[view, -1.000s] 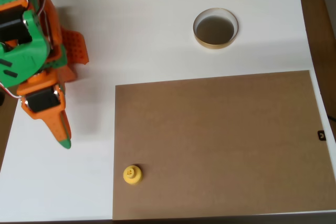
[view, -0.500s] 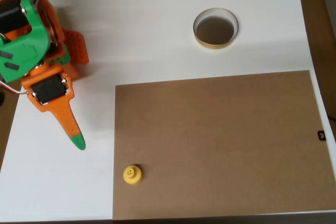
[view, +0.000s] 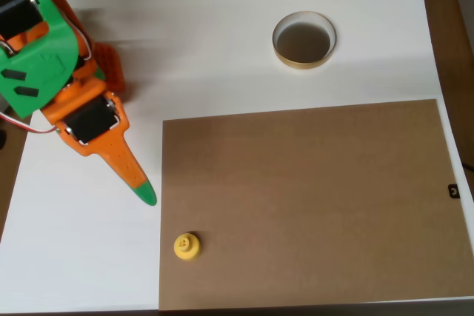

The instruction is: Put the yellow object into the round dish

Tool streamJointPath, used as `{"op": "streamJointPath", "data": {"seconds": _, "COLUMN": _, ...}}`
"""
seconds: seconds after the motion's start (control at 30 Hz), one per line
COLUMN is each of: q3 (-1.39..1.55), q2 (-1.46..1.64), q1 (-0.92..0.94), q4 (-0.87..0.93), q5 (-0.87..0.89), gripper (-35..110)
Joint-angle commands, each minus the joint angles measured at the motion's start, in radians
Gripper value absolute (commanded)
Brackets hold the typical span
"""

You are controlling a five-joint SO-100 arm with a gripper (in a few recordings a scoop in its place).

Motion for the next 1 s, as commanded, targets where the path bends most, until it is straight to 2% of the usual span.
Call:
{"op": "streamJointPath", "data": {"seconds": 0.0, "q3": -0.118, "q2": -0.052, "q1": 0.009, "q4": 0.021, "q5": -0.009, "gripper": 24}}
{"op": "streamJointPath", "data": {"seconds": 0.97, "q3": -0.566, "q2": -0.741, "q1": -0.029, "q4": 0.181, "q5": 0.035, "gripper": 33}}
